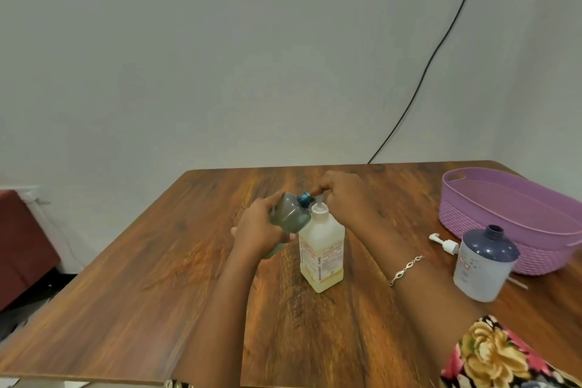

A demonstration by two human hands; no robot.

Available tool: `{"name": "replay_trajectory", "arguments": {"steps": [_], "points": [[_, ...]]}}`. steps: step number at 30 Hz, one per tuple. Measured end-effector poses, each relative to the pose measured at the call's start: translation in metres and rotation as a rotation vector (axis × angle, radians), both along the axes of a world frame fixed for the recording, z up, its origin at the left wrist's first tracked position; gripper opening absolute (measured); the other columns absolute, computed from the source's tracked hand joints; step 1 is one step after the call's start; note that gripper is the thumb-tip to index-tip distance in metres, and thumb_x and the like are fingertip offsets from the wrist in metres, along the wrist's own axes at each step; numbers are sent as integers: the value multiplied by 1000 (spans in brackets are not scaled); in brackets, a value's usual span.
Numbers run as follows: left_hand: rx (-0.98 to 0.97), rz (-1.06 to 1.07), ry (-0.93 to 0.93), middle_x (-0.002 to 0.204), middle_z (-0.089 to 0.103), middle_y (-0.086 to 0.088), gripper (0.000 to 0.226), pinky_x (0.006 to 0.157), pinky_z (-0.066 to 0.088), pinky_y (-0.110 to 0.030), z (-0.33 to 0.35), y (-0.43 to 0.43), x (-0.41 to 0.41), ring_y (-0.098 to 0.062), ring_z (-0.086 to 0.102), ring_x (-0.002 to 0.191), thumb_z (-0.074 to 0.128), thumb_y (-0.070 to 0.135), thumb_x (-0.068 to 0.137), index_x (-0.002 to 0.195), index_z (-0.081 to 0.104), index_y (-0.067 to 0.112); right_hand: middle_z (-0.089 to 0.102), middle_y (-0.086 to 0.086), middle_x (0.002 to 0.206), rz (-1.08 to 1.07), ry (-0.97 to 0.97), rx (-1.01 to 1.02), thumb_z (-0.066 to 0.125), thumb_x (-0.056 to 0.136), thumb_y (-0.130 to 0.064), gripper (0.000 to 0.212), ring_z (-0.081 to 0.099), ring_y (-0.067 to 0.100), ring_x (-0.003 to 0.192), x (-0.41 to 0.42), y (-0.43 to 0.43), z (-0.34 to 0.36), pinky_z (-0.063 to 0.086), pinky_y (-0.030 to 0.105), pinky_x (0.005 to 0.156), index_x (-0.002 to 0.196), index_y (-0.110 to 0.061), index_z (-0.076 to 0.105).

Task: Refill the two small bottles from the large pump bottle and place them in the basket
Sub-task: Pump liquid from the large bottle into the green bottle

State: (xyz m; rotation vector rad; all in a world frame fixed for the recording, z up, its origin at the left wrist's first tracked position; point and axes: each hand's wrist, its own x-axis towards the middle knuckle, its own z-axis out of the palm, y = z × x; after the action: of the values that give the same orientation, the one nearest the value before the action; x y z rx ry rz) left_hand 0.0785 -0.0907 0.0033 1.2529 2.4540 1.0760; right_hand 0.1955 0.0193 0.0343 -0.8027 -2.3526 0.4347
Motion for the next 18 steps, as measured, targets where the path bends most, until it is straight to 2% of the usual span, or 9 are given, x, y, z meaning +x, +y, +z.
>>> {"name": "replay_trajectory", "arguments": {"steps": [5,9,11,14,18], "points": [[-22,17,-7,127,48,8,89,100,35,-49,-4,-2,3,-18,45,120,81,19,67,141,35,38,66,0,96,24,31,-26,51,82,0,25,54,13,83,0,3,-10,36,18,62,91,-12,72],[40,12,-32,126,50,8,88,98,36,-45,0,-2,3,-17,46,118,82,16,66,139,37,38,67,-1,101,67,53,-88,44,81,7,37,57,11,89,5,6,1,39,11,69,96,-12,72],[44,22,-19,125,50,9,88,94,33,-41,4,-1,2,-17,45,117,82,17,65,138,39,40,68,0,104,75,37,-105,43,80,8,39,58,13,92,5,9,6,43,16,74,96,-13,72],[34,29,-19,124,50,8,88,96,31,-44,0,0,0,-18,46,117,83,17,64,137,40,40,68,-2,99,22,61,-55,46,81,4,34,53,8,82,1,6,-2,37,10,63,94,-14,73],[4,38,-39,122,50,8,89,100,30,-49,-7,0,1,-19,45,118,82,17,65,139,38,39,69,2,95,27,101,-20,51,83,0,26,57,15,81,0,3,-16,41,22,66,92,-10,73]]}}
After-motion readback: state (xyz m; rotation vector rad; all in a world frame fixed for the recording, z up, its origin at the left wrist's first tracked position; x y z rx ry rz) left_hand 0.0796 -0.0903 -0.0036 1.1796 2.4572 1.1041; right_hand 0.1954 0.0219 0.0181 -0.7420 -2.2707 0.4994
